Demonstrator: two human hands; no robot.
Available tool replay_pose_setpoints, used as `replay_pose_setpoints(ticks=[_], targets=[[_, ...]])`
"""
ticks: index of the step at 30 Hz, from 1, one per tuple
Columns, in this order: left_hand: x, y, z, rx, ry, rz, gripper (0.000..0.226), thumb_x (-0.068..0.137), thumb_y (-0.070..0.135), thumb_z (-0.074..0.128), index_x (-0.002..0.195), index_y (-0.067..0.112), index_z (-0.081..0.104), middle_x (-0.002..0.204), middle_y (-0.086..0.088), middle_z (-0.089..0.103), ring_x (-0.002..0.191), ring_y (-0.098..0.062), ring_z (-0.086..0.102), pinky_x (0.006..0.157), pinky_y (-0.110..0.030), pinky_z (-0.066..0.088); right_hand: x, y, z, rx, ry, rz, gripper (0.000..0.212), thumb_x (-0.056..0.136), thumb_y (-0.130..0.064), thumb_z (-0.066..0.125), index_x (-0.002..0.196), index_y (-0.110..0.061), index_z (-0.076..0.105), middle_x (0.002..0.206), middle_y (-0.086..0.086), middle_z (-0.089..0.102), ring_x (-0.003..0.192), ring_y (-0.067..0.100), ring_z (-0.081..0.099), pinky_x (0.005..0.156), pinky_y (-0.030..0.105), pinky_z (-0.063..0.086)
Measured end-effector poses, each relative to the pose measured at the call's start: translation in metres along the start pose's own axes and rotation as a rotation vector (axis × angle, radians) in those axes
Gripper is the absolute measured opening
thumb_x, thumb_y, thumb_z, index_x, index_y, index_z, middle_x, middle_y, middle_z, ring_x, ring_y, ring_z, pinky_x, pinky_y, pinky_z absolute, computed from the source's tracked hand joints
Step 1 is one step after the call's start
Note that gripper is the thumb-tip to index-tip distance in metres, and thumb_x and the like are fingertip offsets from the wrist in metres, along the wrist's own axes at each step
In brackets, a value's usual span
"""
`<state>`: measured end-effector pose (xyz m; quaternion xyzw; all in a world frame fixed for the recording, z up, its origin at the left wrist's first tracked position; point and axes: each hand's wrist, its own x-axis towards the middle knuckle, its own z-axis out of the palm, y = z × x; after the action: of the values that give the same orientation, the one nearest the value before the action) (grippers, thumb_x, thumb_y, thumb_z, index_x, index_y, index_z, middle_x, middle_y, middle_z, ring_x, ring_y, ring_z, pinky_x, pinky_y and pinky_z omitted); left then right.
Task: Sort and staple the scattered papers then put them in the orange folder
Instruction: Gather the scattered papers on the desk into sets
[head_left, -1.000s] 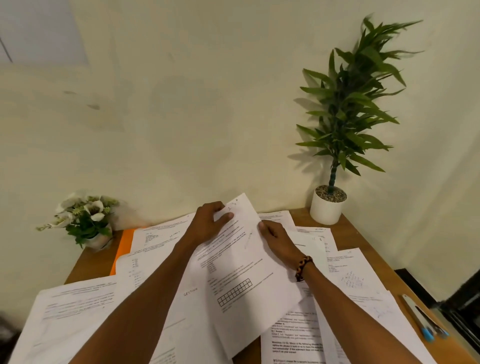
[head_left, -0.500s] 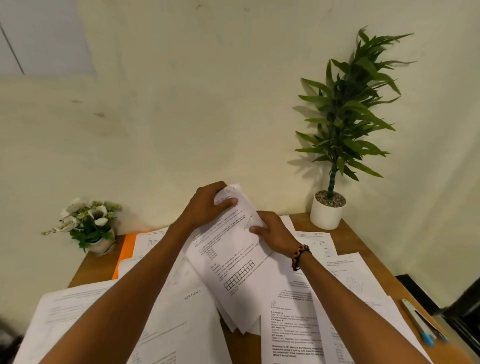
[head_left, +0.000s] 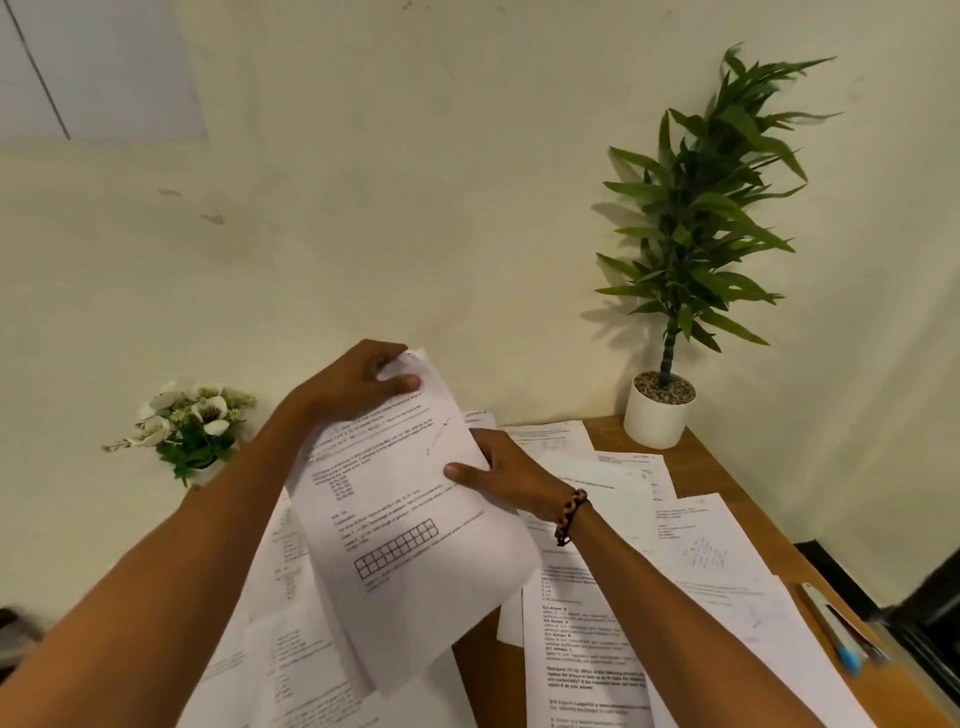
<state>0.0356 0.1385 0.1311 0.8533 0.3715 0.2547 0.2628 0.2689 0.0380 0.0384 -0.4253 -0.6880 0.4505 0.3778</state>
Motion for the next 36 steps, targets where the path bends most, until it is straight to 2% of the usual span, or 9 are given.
replay_pose_setpoints(ticks=[4,7,12,14,16,19,23,30,36], targets=[[-0.018,-0.016,0.025,0.028,-0.134,-0.046,0.014,0.095,0.034,0.069,0.083,0.026,0.067,0.070,0.012,0.063,0.062,-0.002,0.053,0.063,-0.023,0.041,-0.005,0.018,0.008,-0.094,0.032,0.081,0.051,0.101,-0.049,0.055,0.084,-0.002,0.051,0.071,0.012,0.048,0.061,0.025,0.050,0.054,0.035,0.047],[-0.036,-0.028,0.050,0.037,-0.217,-0.067,0.003,0.094,0.032,0.071,0.092,0.030,0.073,0.086,0.008,0.072,0.073,-0.004,0.056,0.066,-0.027,0.044,-0.012,0.034,0.009,-0.112,0.107,0.171,0.044,0.103,-0.044,0.052,0.091,-0.002,0.059,0.077,0.011,0.071,0.059,0.023,0.064,0.056,0.032,0.053],[-0.048,-0.040,0.095,0.164,-0.288,-0.219,0.029,0.093,0.047,0.067,0.103,0.021,0.058,0.108,0.006,0.059,0.096,-0.013,0.054,0.082,-0.026,0.042,-0.025,0.073,0.004,-0.326,0.220,0.170,0.017,0.099,-0.018,0.061,0.086,-0.006,0.063,0.075,0.002,0.073,0.069,0.010,0.071,0.069,0.037,0.060],[-0.049,-0.044,0.108,0.189,-0.331,-0.239,0.047,0.091,0.058,0.064,0.125,0.027,0.059,0.129,0.013,0.055,0.115,-0.008,0.051,0.103,-0.030,0.043,-0.032,0.082,0.004,-0.451,0.329,0.162,0.015,0.097,-0.019,0.059,0.082,-0.017,0.062,0.077,-0.010,0.069,0.079,0.009,0.068,0.076,0.044,0.057],[-0.046,-0.042,0.118,0.200,-0.357,-0.243,0.067,0.089,0.064,0.062,0.143,0.026,0.052,0.149,0.008,0.051,0.132,-0.013,0.049,0.114,-0.040,0.040,-0.041,0.090,0.000,-0.714,0.494,0.155,0.009,0.096,-0.023,0.057,0.092,-0.023,0.064,0.096,-0.008,0.068,0.100,0.017,0.060,0.088,0.043,0.048],[-0.040,-0.035,0.131,0.199,-0.360,-0.257,0.067,0.093,0.052,0.064,0.149,0.020,0.046,0.154,-0.001,0.046,0.139,-0.019,0.046,0.115,-0.037,0.037,-0.054,0.106,-0.008,-1.009,0.590,0.286,0.038,0.094,-0.038,0.048,0.121,-0.018,0.064,0.136,0.010,0.058,0.134,0.032,0.046,0.108,0.052,0.035],[-0.032,-0.027,0.143,0.227,-0.368,-0.242,0.067,0.095,0.048,0.062,0.151,0.018,0.041,0.157,-0.003,0.043,0.142,-0.021,0.041,0.115,-0.035,0.033,-0.067,0.124,-0.002,-1.052,0.386,0.482,0.046,0.099,-0.048,0.037,0.132,-0.018,0.052,0.137,0.010,0.053,0.128,0.031,0.046,0.103,0.048,0.036],[-0.022,-0.022,0.165,0.266,-0.489,-0.201,0.061,0.093,0.059,0.058,0.147,0.033,0.046,0.153,0.006,0.046,0.141,-0.020,0.042,0.117,-0.046,0.036,-0.073,0.111,0.002,-0.883,0.450,0.366,0.042,0.101,-0.033,0.042,0.139,-0.017,0.049,0.142,0.006,0.050,0.128,0.029,0.047,0.104,0.044,0.037],[-0.008,-0.008,0.183,0.316,-0.544,-0.165,0.065,0.097,0.055,0.055,0.152,0.027,0.039,0.159,0.002,0.039,0.145,-0.020,0.035,0.118,-0.040,0.029,-0.084,0.120,-0.015,-0.977,0.521,0.603,0.055,0.094,-0.046,0.035,0.138,-0.017,0.049,0.154,0.016,0.038,0.144,0.034,0.031,0.114,0.054,0.026]])
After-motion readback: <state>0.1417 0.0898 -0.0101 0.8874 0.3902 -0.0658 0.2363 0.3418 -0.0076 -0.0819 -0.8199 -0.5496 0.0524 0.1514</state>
